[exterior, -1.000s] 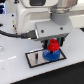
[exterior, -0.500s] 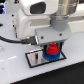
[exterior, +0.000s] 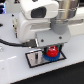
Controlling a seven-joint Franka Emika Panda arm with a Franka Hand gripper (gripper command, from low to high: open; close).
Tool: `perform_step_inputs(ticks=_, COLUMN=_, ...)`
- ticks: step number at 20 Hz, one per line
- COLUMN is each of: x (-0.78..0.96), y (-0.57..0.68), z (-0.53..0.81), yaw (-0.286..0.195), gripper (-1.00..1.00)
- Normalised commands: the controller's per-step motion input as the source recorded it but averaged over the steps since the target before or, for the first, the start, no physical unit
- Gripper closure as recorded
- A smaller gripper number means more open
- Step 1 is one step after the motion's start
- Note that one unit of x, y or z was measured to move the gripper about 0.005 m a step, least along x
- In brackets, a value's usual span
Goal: Insert the blue gear onto the right peg, followed by the red gear
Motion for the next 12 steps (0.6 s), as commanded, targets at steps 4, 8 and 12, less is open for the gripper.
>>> perform_step_inputs(ticks=4, x=-0.01, y=0.08, z=0.28, yaw=0.000, gripper=-1.00)
perform_step_inputs(ticks=8, x=0.00, y=0.12, z=0.56, yaw=0.000, gripper=-1.00)
perform_step_inputs(ticks=12, x=0.01, y=0.04, z=0.50, yaw=0.000, gripper=-1.00)
